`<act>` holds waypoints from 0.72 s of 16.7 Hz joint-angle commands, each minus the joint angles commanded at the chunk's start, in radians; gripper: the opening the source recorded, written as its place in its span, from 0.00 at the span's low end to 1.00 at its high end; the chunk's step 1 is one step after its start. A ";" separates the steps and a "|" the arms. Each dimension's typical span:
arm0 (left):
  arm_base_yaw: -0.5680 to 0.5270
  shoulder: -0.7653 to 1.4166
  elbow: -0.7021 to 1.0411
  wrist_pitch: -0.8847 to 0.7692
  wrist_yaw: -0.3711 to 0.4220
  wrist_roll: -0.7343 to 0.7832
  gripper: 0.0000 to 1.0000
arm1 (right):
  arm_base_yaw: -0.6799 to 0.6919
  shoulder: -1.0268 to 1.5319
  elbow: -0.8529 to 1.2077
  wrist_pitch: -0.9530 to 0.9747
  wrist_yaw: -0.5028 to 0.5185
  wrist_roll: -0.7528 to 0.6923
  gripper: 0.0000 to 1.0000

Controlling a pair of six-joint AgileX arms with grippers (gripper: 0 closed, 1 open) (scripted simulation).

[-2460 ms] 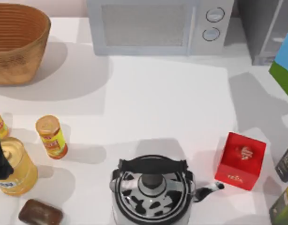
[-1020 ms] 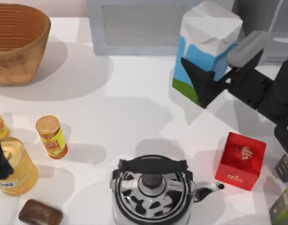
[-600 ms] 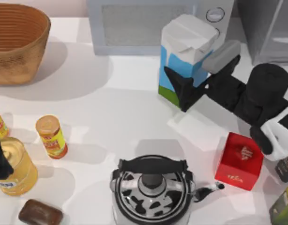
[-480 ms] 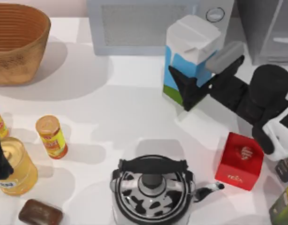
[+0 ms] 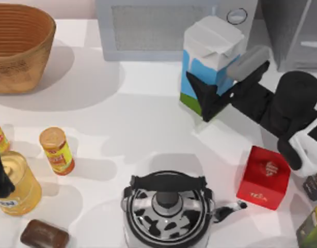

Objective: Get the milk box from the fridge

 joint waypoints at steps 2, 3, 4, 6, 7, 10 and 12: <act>0.000 0.000 0.000 0.000 0.000 0.000 1.00 | 0.000 0.000 0.000 0.000 0.000 0.000 0.45; 0.000 0.000 0.000 0.000 0.000 0.000 1.00 | 0.000 0.000 0.000 0.000 0.000 0.000 0.53; 0.000 0.000 0.000 0.000 0.000 0.000 1.00 | 0.000 0.000 0.000 0.000 0.000 0.000 0.60; 0.000 0.000 0.000 0.000 0.000 0.000 1.00 | 0.000 0.000 0.000 0.000 0.000 0.000 0.75; 0.000 0.000 0.000 0.000 0.000 0.000 1.00 | 0.000 0.000 0.000 0.000 0.000 0.000 0.83; 0.000 0.000 0.000 0.000 0.000 0.000 1.00 | 0.000 0.000 0.000 0.000 0.000 0.000 1.00; 0.000 0.000 0.000 0.000 0.000 0.000 1.00 | 0.000 0.000 0.000 0.000 0.000 0.000 1.00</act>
